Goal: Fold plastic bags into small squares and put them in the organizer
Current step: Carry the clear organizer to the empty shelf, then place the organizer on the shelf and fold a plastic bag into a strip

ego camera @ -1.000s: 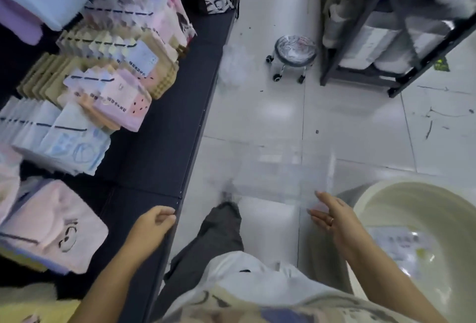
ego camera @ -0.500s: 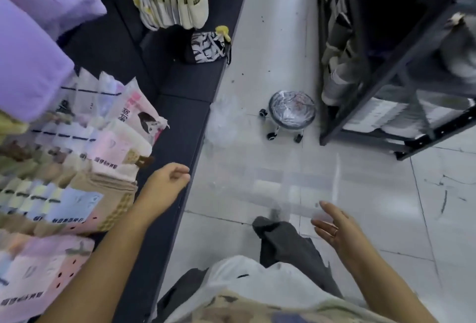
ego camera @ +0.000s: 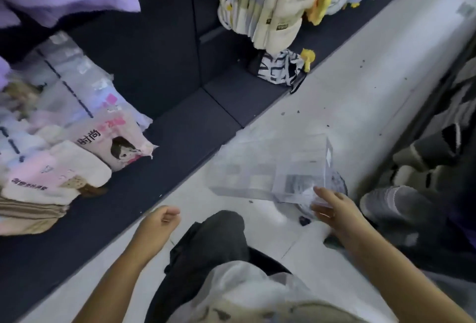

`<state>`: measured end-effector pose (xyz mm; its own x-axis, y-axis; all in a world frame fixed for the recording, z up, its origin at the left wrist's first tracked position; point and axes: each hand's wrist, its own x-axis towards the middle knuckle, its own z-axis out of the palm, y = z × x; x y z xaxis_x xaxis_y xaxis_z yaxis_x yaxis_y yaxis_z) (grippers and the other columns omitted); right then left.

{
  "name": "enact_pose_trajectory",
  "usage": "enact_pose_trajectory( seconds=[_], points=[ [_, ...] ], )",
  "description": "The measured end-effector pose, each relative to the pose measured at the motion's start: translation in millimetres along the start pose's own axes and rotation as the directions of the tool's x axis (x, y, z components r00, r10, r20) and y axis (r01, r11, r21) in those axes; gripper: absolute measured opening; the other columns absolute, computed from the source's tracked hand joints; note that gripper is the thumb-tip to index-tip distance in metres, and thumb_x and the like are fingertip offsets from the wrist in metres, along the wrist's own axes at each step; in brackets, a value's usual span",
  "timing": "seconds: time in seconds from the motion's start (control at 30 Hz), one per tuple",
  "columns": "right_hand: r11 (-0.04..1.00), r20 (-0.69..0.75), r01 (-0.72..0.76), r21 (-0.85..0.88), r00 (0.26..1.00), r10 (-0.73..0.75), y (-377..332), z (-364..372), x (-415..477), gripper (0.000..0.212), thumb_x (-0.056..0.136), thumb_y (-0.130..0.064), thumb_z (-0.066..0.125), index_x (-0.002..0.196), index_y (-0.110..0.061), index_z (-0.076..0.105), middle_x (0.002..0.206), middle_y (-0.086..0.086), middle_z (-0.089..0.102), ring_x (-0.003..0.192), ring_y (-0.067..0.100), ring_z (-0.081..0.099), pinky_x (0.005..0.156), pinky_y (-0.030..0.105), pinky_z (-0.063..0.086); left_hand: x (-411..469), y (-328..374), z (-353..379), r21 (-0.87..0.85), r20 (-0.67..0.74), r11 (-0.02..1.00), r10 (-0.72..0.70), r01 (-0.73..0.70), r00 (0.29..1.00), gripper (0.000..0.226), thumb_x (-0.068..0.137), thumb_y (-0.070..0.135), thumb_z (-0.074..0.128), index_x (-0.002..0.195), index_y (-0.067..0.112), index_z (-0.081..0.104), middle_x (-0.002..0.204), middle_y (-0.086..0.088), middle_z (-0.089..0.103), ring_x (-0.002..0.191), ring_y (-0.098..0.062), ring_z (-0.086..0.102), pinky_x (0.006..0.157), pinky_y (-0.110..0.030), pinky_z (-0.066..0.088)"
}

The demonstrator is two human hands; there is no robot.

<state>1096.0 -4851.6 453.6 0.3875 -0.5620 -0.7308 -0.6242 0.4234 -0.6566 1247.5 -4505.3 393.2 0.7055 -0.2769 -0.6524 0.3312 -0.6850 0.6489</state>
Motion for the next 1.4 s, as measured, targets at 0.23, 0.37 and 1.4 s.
enact_pose_trajectory(
  seconds=[0.23,0.37,1.4],
  points=[
    [0.986,0.148,0.096,-0.134,0.986,-0.076,-126.2,38.5,129.9,0.040,0.083,-0.032,0.070,0.111,-0.006,0.057,0.097,0.015,0.064,0.090,0.026,0.065,0.080,0.032,0.051,77.9,62.6,24.4,-0.084,-0.145,0.989,-0.132,0.121,0.981,0.011,0.093,0.019,0.060,0.104,0.019,0.063,0.103,0.001,0.064,0.097,-0.016,0.061,0.086,-0.028,0.044],
    [0.974,0.183,0.124,-0.190,0.979,-0.089,-172.5,62.2,184.3,0.042,0.085,-0.032,0.069,0.112,-0.002,0.057,0.095,0.013,0.062,0.088,0.026,0.064,0.082,0.033,0.051,127.2,112.5,33.6,-0.089,-0.158,0.990,-0.119,0.106,0.980,0.013,0.094,0.024,0.057,0.107,0.025,0.060,0.103,0.009,0.061,0.097,-0.010,0.057,0.082,-0.025,0.041],
    [0.917,0.564,-0.193,-0.348,0.739,0.369,-134.3,298.5,808.5,0.022,0.089,-0.012,0.062,0.109,-0.005,0.056,0.122,0.028,0.047,0.106,0.038,0.061,0.070,0.042,0.060,662.5,22.5,296.0,0.524,-0.179,0.830,-0.111,0.190,0.978,0.072,0.099,0.055,0.024,0.153,0.015,0.001,0.161,-0.006,-0.007,0.148,-0.026,-0.008,0.118,-0.044,-0.004]
  ],
)
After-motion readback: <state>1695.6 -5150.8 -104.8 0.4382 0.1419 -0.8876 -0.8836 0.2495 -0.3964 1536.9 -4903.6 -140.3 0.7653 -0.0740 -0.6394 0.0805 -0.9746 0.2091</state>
